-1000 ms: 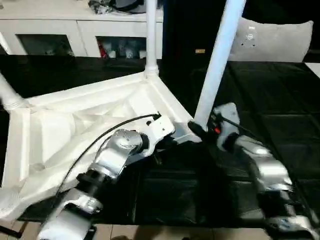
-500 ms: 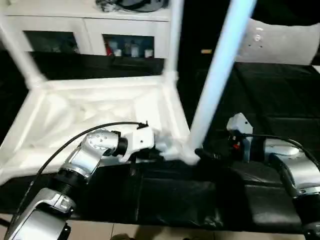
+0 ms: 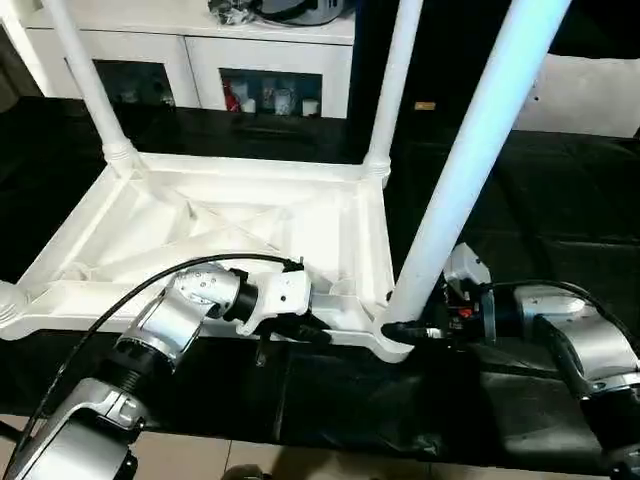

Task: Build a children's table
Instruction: Rotate leg to tighten

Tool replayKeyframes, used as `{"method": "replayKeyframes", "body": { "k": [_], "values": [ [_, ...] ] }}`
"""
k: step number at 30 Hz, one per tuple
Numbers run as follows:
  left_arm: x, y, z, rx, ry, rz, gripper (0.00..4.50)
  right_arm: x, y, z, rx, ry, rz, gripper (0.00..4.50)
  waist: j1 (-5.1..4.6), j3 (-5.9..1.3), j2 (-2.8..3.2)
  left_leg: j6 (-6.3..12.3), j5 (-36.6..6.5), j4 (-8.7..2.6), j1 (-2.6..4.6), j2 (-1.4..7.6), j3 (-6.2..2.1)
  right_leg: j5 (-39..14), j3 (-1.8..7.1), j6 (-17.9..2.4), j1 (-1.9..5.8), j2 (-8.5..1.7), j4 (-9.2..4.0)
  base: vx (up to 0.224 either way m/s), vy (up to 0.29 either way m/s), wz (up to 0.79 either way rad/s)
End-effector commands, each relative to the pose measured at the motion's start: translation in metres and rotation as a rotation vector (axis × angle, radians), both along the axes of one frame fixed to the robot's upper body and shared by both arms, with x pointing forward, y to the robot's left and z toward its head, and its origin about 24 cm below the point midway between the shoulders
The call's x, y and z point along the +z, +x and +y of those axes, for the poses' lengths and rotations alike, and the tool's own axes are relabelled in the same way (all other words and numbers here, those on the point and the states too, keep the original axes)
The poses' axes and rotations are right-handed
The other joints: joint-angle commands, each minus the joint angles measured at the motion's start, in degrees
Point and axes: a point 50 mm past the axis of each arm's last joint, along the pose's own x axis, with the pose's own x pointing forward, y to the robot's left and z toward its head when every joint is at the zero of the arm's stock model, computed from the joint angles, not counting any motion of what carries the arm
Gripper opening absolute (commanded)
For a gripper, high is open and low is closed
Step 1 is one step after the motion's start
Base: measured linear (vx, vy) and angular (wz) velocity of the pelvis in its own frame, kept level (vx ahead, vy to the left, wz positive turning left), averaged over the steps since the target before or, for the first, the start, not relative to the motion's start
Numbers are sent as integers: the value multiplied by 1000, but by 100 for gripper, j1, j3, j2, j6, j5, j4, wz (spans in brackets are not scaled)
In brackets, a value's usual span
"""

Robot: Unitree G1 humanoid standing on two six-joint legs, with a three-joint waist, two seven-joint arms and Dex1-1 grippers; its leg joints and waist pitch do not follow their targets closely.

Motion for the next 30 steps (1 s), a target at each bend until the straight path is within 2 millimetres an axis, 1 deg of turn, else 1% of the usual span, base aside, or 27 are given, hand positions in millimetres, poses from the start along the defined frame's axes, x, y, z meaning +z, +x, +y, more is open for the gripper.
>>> {"method": "replayKeyframes", "body": {
  "k": [1,3,6,10,11,12,13,14,15,16,17,18,19,20,21,22,23,24,25,26,27,28,29,30],
  "values": [
    [-5,-8,-5,-83,31,20,0,3,-2,2,22,8,-6,252,-22,-364,-70,385,-801,-374,-9,313,-58,-1369,291,-1156,313,-418,-424,0,0,0],
    [-5,-8,-5,-82,30,26,0,2,-3,3,25,11,4,223,-20,-360,-70,378,-823,-376,-10,309,-57,-1420,287,-1150,313,-418,-432,0,0,0],
    [-5,-8,-5,-79,24,34,0,1,-3,4,24,14,9,218,-23,-357,-76,359,-847,-379,-11,305,-57,-1483,286,-1127,316,-417,-435,0,0,0],
    [-3,-9,-7,-60,-10,59,0,1,-2,7,-2,34,11,206,-22,-356,-68,346,-848,-379,-7,305,-58,-1541,287,-1115,310,-418,-442,0,0,0],
    [-3,-8,-8,-42,-20,67,0,0,-1,8,-23,36,9,206,-26,-361,-71,344,-835,-379,-7,307,-59,-1511,288,-1118,313,-420,-439,0,0,0],
    [-2,-5,-10,19,-36,73,0,-1,4,13,-93,39,0,205,-32,-358,-53,326,-819,-383,-5,311,-59,-1477,293,-1135,312,-419,-429,0,0,0],
    [-2,-2,-12,73,-49,72,0,-3,9,18,-160,40,-13,205,-46,-345,-58,305,-850,-390,-13,303,-59,-1536,287,-1133,303,-411,-441,0,0,0],
    [-2,1,-15,125,-64,74,0,-4,14,23,-234,37,-23,204,-81,-331,-54,235,-930,-407,-15,290,-71,-1748,281,-1081,297,-413,-461,0,0,0],
    [-2,3,-19,179,-76,77,0,-6,20,28,-315,30,-29,204,-126,-322,-43,144,-1051,-420,-13,272,-84,-2081,269,-976,301,-417,-497,0,0,0],
    [-2,5,-21,209,-83,81,0,-7,24,31,-362,24,-30,204,-158,-320,-56,93,-1079,-419,-18,265,-84,-2201,270,-922,300,-413,-501,0,0,0],
    [-2,7,-25,248,-98,77,0,-9,29,34,-433,16,-29,203,-197,-315,-52,42,-1143,-430,-24,249,-102,-2458,254,-827,307,-417,-533,0,0,0],
    [-1,9,-30,285,-109,71,0,-10,33,39,-478,16,-21,201,-246,-314,-42,6,-1201,-429,-9,247,-107,-2601,259,-775,285,-421,-554,0,0,0],
    [0,10,-32,308,-117,67,0,-11,35,41,-501,18,-14,201,-276,-316,-49,-2,-1224,-426,-9,245,-111,-2629,256,-761,284,-414,-558,0,0,0],
    [2,15,-38,363,-127,52,0,-12,40,47,-570,9,-13,200,-315,-320,-47,26,-1232,-422,-13,240,-111,-2612,259,-758,286,-412,-571,0,0,0],
    [2,16,-39,378,-130,48,0,-12,42,49,-587,7,-12,200,-336,-322,-21,21,-1234,-419,-14,245,-111,-2543,268,-779,281,-405,-555,0,0,0],
    [3,17,-41,400,-132,43,0,-13,44,51,-612,2,-12,200,-370,-316,-39,38,-1248,-410,-10,231,-101,-2520,267,-786,263,-392,-572,0,0,0],
    [5,23,-48,477,-146,26,0,-14,49,60,-689,0,-4,199,-372,-335,-43,75,-1174,-401,-21,218,-102,-2487,263,-766,290,-397,-573,0,0,0],
    [6,26,-52,526,-156,22,0,-15,52,65,-732,-6,-3,199,-398,-316,-21,67,-1133,-404,-22,229,-89,-2385,277,-818,259,-391,-564,0,0,0],
    [8,29,-56,562,-163,20,0,-16,53,69,-764,-8,-2,199,-421,-328,-75,55,-1108,-405,-32,229,-95,-2365,266,-818,272,-382,-557,0,0,0],
    [8,29,-56,562,-163,20,0,-16,53,69,-764,-8,-2,199,-399,-349,-52,65,-999,-398,-21,224,-99,-2223,269,-841,287,-395,-542,0,0,0],
    [9,30,-61,595,-174,12,0,-16,54,74,-775,-5,-1,199,-399,-353,-48,119,-910,-396,-36,234,-92,-1933,280,-902,294,-384,-515,0,0,0],
    [10,31,-62,602,-176,11,0,-16,54,76,-776,-2,-4,233,-397,-362,-48,143,-842,-391,-43,235,-90,-1752,283,-936,304,-379,-496,0,0,0],
    [11,31,-71,628,-185,-1,0,-13,56,82,-769,21,-22,253,-397,-375,-43,194,-742,-379,-34,241,-81,-1410,292,-1045,304,-377,-464,0,0,0],
    [11,31,-73,629,-185,-6,0,-12,56,83,-762,27,-28,267,-388,-381,-54,261,-658,-363,-37,235,-72,-1194,292,-1128,318,-383,-451,0,0,0]
  ]
}}
